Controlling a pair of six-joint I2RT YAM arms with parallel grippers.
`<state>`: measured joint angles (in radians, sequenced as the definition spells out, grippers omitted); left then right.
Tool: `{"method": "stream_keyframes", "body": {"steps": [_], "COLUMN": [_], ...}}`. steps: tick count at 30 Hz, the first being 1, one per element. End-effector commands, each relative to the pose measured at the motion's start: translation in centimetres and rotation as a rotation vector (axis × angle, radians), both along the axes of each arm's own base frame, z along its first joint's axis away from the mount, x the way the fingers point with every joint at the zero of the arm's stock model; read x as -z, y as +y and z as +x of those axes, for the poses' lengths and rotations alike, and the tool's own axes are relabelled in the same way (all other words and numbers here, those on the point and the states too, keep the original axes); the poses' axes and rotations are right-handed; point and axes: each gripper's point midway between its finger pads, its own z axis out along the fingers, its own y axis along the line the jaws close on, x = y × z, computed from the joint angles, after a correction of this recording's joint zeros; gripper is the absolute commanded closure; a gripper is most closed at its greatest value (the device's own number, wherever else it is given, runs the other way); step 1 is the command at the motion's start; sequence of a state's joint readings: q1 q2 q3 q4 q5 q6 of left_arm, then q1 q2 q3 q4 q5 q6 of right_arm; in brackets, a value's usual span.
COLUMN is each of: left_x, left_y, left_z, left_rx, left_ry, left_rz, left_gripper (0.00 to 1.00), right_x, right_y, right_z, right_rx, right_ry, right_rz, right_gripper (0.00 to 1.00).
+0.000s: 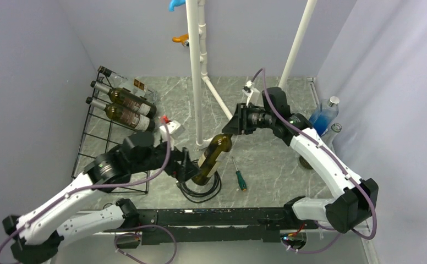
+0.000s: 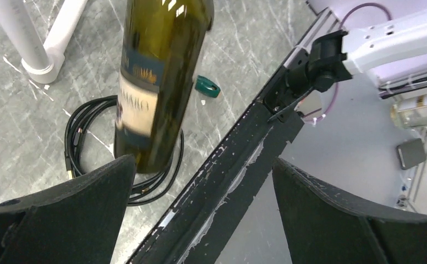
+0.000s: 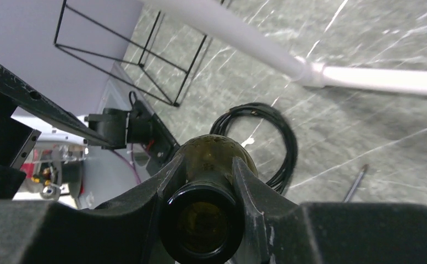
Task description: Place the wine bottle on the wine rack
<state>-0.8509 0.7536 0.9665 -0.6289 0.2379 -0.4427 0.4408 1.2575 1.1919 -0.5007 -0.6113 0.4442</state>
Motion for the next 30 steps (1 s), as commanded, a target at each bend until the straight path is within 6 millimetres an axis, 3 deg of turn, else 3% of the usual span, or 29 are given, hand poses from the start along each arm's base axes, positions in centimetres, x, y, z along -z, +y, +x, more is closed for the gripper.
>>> {"method": "stream_keyframes", "body": {"steps": [1, 11, 22, 30], "left_x": [-2.2, -1.2, 2.3, 4.8], "left_y": [-2.1, -5.2, -7.1, -6.8], "left_z": [2.3, 3.0, 2.0, 2.3], "left_rx": [-0.112, -0.097, -0.045, -0.094], "left_ry": [-0.064, -0.071, -0.001, 0.012], "left_rz": [0.035, 0.189, 0.253, 0.354], "left_gripper": [0.00, 0.00, 0.01, 0.00], "right_x": [-4.6, -4.6, -4.8, -5.2], "right_y": [2.8, 5.5, 6.3, 6.8], "right_z": [-2.8, -6.5, -7.7, -8.2], "right_rx": [-0.097, -0.194, -0.239, -0.260], "right_ry": [-0.064, -0.047, -0.046, -0.037], "right_rz": [0.169, 0.202, 0.189, 0.185], "right_gripper": [1.00, 1.00, 1.00, 1.00]}}
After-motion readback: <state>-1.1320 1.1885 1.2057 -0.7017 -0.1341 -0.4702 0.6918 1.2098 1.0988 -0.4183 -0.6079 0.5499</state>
